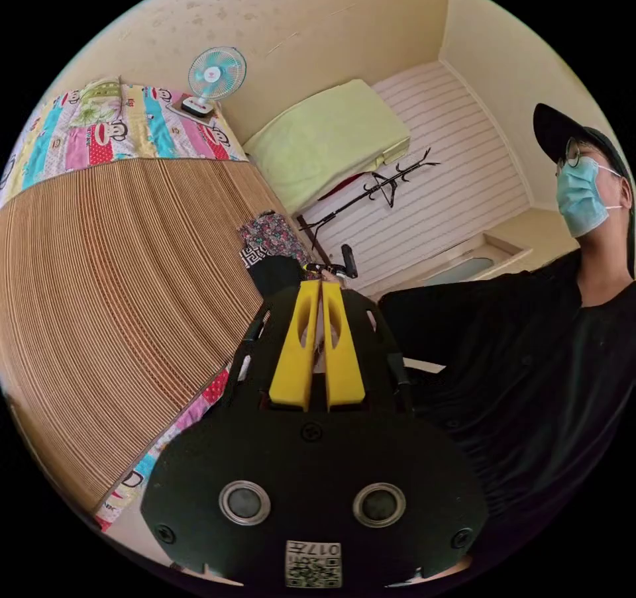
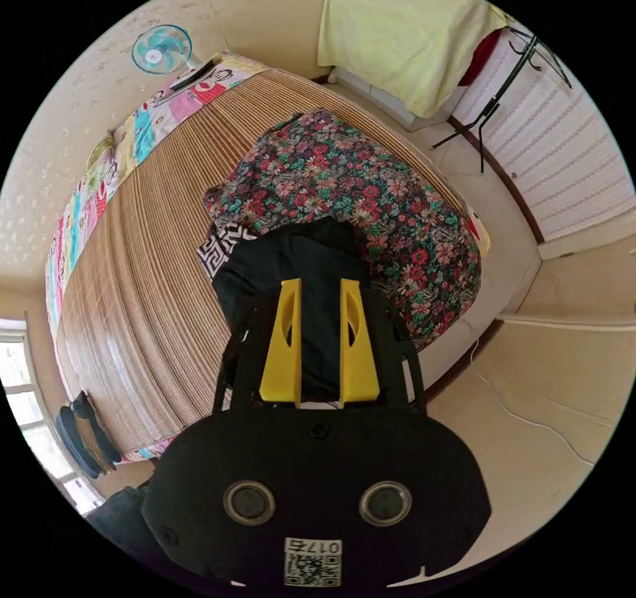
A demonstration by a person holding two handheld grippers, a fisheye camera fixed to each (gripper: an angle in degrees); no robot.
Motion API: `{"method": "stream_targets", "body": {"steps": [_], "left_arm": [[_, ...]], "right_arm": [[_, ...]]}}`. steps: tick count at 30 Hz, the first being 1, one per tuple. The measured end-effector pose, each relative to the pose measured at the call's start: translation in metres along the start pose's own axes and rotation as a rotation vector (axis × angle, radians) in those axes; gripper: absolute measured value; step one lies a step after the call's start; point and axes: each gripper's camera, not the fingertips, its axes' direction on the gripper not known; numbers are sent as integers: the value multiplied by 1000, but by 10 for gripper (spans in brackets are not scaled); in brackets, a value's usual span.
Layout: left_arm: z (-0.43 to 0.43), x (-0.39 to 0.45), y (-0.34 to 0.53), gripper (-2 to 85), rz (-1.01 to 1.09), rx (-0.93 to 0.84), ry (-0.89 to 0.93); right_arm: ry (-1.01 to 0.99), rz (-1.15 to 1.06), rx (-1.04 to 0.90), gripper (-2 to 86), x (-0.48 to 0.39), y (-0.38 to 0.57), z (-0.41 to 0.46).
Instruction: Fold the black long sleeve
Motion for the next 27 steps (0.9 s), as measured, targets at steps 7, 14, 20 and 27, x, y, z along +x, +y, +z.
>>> {"method": "stream_targets", "body": {"steps": [7,14,20,27], "left_arm": [[23,-48,-2,-7,-120,-21,-66],[41,-86,-17,-8,-137,-36,8],[52,-120,-17,-2,-156,-78,90],[34,-128,-39,83,-92,-177,162]], "right_arm": [[-110,-17,77,12,-1,4,-2],[-156,19,92,51,22,-10,4],[-277,203,76,28,22,4,15],[-490,-229,365,20,-117,126,-135]]}}
